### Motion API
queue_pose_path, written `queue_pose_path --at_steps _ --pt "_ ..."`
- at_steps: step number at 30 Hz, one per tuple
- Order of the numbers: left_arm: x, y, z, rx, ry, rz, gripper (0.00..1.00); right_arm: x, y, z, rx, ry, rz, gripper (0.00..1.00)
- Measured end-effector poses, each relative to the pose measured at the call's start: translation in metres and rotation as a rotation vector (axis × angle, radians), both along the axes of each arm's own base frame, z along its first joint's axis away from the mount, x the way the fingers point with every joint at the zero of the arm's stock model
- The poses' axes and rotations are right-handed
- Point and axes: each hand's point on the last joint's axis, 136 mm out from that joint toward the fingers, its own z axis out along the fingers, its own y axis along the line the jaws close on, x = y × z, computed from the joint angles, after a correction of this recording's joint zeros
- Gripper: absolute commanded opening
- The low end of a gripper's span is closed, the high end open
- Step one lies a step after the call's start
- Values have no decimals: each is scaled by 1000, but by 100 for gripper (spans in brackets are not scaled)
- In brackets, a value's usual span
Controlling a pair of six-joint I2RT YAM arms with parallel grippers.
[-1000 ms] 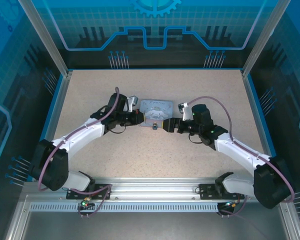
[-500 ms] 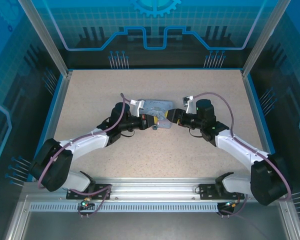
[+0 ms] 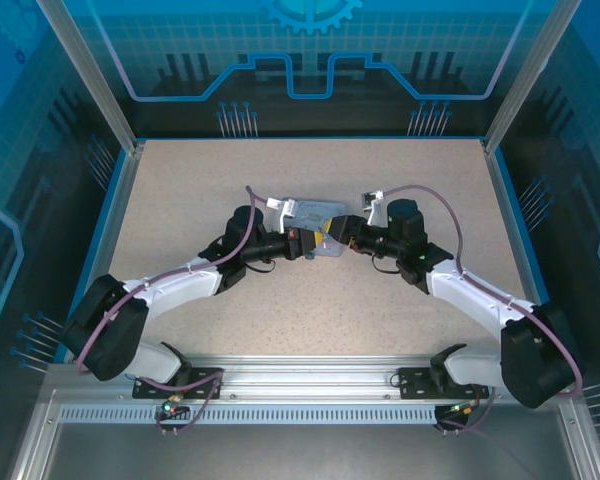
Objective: Unlock a padlock with a key
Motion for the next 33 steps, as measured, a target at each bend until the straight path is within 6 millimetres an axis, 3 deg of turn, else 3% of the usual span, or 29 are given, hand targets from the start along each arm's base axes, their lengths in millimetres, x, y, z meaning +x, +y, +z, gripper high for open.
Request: queue_pose_path --at_steps 6,14,20,28,33 --pt "1 -1 3 4 -3 -2 0 0 0 0 -8 3 -8 47" --pt "2 -3 0 13 6 -6 0 6 7 16 4 -30 -7 47" --pt "1 -4 -1 19 11 -11 0 11 12 15 -3 -22 -4 43" --pt "0 -5 -1 38 3 -19 0 12 15 6 -26 -5 -7 22" --pt "0 -5 -3 63 1 -23 0 14 14 6 -39 -4 -15 0"
